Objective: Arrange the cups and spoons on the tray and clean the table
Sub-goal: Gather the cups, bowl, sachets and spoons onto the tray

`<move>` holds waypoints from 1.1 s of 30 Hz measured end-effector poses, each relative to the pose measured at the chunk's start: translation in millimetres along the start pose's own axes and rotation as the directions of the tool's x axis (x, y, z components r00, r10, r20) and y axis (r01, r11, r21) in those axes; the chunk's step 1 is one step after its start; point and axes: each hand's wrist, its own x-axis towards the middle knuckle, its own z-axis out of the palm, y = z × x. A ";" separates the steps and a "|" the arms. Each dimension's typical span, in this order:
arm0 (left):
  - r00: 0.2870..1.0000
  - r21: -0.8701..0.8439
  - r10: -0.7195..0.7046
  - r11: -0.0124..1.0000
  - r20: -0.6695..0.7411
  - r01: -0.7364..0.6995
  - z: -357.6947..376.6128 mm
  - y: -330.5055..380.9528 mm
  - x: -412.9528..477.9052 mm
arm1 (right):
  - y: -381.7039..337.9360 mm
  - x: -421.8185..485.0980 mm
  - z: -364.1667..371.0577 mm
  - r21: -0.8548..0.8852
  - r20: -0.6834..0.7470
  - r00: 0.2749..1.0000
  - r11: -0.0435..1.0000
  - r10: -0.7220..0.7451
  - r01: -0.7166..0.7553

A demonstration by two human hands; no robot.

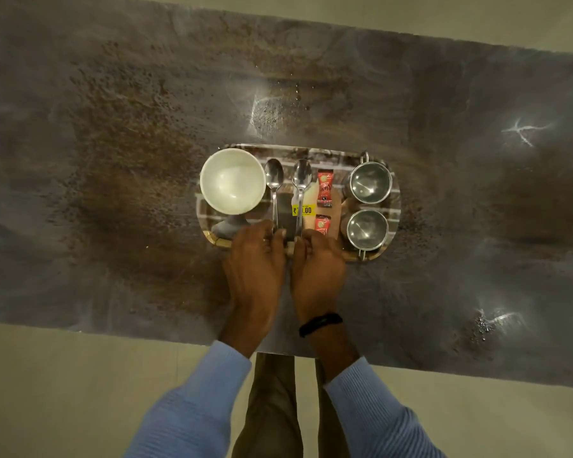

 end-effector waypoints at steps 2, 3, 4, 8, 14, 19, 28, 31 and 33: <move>0.994 0.029 -0.095 0.995 0.047 0.093 16.6 -14.5 -7.8 | 7.6 1.0 4.9 -0.034 0.049 0.999 0.999 -0.003 0.004; 0.991 0.036 -0.117 0.993 0.067 0.115 22.7 -18.4 -8.5 | 9.2 2.1 6.9 -0.050 0.075 0.997 0.999 -0.002 0.005; 0.988 0.032 -0.129 0.991 0.081 0.126 27.8 -21.3 -8.0 | 9.2 3.5 8.7 -0.053 0.090 0.996 0.998 -0.010 0.015; 0.991 0.080 -0.099 0.993 0.088 0.092 34.7 -25.3 3.2 | 2.2 7.9 10.8 -0.027 0.078 0.996 0.998 -0.050 0.052; 0.993 0.131 -0.095 0.988 0.068 0.086 34.2 -23.7 10.0 | 4.2 11.8 15.9 -0.074 0.055 0.997 0.996 -0.047 0.051; 0.994 0.095 -0.090 0.992 0.054 0.085 35.2 -25.2 6.8 | 5.4 10.5 15.8 -0.063 0.039 0.998 0.997 -0.039 0.042; 0.994 0.044 -0.102 0.994 0.024 0.101 33.8 -24.3 6.4 | 0.3 9.9 13.7 -0.071 0.010 0.999 0.996 -0.045 0.046; 0.995 0.045 -0.094 0.995 0.027 0.092 32.3 -25.1 6.5 | -0.4 9.3 13.0 -0.103 -0.043 0.991 0.987 -0.130 0.125; 0.996 0.045 -0.087 0.995 0.026 0.086 31.0 -23.6 6.3 | -0.1 10.6 13.0 -0.091 0.008 0.998 0.994 -0.067 0.068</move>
